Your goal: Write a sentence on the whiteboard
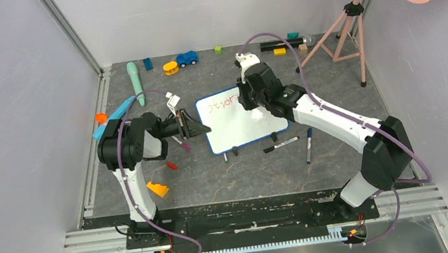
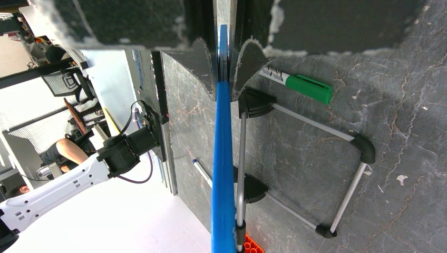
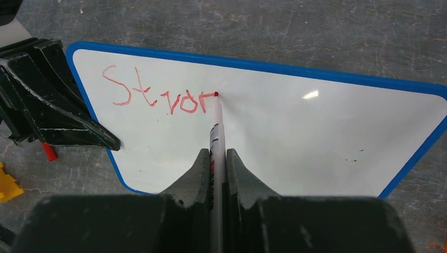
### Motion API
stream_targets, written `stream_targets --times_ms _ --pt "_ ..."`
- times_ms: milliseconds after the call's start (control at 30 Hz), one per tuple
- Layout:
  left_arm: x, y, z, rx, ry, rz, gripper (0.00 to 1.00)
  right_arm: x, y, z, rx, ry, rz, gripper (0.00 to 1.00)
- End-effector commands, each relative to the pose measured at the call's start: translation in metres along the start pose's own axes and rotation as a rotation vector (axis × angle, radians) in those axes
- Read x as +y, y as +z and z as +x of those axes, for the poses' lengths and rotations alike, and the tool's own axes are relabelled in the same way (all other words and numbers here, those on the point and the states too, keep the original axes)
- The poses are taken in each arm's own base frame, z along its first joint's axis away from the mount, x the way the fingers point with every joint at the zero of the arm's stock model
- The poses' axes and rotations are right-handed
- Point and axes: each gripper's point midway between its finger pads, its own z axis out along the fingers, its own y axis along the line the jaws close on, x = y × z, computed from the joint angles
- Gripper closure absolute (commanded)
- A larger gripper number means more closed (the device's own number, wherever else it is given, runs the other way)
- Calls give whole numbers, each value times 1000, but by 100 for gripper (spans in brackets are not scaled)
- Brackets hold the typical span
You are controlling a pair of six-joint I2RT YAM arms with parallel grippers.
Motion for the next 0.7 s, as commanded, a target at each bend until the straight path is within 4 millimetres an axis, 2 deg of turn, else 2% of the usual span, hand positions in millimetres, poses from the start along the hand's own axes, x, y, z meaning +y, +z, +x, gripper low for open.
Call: stream_targets --times_ms 0,167,467,567,667 --pt "-4 -1 6 24 68 34 98 -20 -2 -2 -15 2 76 100" --pt "-4 -1 6 24 68 34 98 -17 -2 7 1 9 52 100" --pt "-4 -1 6 24 68 34 98 -15 -4 33 39 41 23 100" --pt "-4 -1 5 23 70 34 98 -15 -5 30 32 43 25 100" --pt "-4 -1 6 24 69 35 98 -11 -8 17 8 48 10 100"
